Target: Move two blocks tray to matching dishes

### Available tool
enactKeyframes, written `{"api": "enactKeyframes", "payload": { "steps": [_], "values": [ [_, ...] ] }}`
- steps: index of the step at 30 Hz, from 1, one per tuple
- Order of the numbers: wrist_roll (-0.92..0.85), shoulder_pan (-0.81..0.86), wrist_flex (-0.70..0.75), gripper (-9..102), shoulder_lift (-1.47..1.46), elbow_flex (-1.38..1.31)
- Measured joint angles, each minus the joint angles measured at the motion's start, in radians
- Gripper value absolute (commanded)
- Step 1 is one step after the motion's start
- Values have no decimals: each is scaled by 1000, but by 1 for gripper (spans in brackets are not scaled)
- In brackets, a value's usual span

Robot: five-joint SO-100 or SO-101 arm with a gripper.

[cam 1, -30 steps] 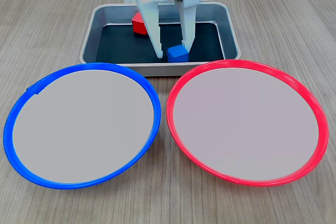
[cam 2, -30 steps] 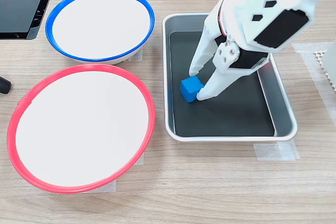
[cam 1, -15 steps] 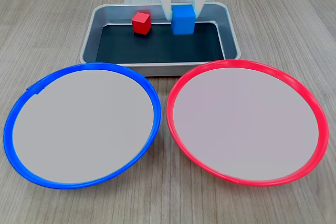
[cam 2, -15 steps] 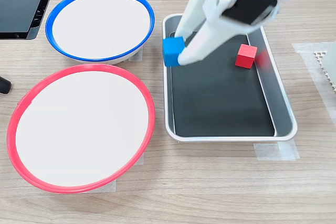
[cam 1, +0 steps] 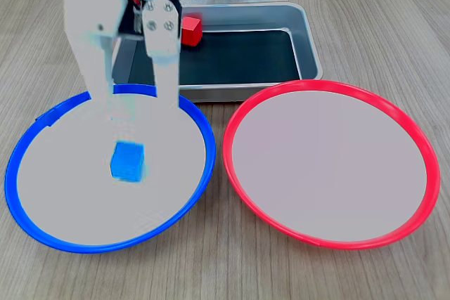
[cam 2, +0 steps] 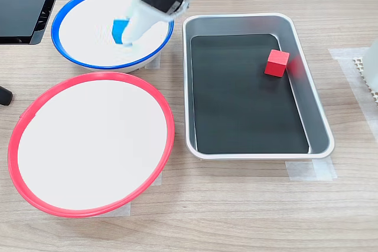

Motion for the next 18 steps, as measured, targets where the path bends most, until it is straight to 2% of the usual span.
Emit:
{"api": "enactKeyframes", "payload": {
  "steps": [4, 6, 9, 12, 15, 17, 18],
  "values": [
    [15, -6, 54, 3, 15, -35],
    [37, -5, 158, 1, 51, -80],
    [40, -9, 428, 0, 118, -207],
    [23, 5, 838, 0, 181, -328],
    [44, 55, 1163, 1, 218, -298],
    [64, 92, 1285, 2, 239, -212],
    [84, 114, 1299, 5, 253, -152]
  ]
}}
